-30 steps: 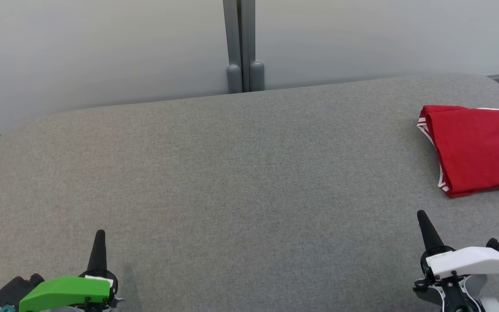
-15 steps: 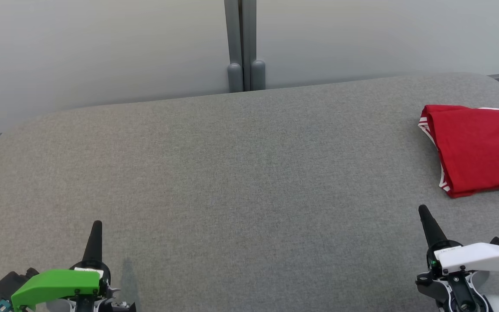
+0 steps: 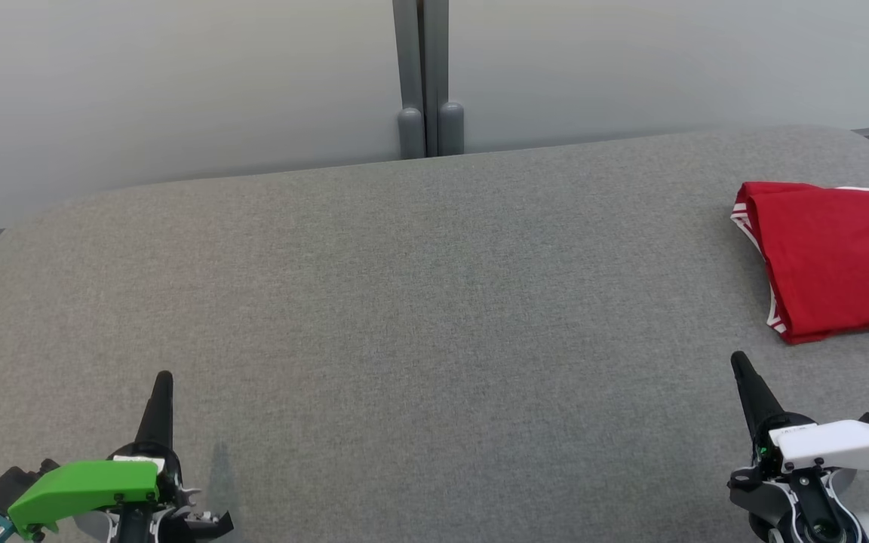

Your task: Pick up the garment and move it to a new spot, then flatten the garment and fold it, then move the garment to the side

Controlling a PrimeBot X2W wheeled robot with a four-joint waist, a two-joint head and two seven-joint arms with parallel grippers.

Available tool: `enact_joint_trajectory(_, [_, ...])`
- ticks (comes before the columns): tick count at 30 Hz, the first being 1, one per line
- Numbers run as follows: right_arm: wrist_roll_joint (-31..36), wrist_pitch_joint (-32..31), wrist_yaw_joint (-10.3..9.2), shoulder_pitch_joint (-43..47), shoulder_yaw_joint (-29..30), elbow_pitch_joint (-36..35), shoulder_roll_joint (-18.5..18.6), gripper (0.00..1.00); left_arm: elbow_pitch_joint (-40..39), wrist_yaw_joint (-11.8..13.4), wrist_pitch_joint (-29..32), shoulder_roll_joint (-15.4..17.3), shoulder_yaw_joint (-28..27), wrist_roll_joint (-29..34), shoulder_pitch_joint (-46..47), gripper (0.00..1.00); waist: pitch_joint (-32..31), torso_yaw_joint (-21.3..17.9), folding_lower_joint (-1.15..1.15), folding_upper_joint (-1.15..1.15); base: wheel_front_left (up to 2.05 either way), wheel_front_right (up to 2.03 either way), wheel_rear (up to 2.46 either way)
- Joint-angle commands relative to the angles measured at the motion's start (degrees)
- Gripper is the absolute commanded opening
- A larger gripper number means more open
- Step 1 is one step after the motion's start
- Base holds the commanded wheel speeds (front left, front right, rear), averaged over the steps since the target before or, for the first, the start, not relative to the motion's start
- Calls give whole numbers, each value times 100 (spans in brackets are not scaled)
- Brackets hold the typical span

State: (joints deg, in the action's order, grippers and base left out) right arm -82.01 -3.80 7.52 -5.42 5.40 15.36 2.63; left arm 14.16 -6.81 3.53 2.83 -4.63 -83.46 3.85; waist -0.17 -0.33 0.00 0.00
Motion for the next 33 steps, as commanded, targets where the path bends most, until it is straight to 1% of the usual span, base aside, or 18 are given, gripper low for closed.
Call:
enact_joint_trajectory(1, [-128, -41, -4, -92, 32, -59, 33, 0, -29, -40, 45, 44, -37, -128, 114, 0, 2, 2, 0, 0, 0, 0, 0])
enact_joint_trajectory(26, [-1073, -293, -4, -104, 128, -154, 40, 0, -12, -88, 297, 40, -192, -937, 290, 0, 35, 33, 0, 0, 0, 0, 0])
enact_joint_trajectory(33, [-1050, -293, -4, -102, 125, -150, 40, 0, -13, -88, 300, 37, -190, -914, 273, 0, 35, 33, 0, 0, 0, 0, 0])
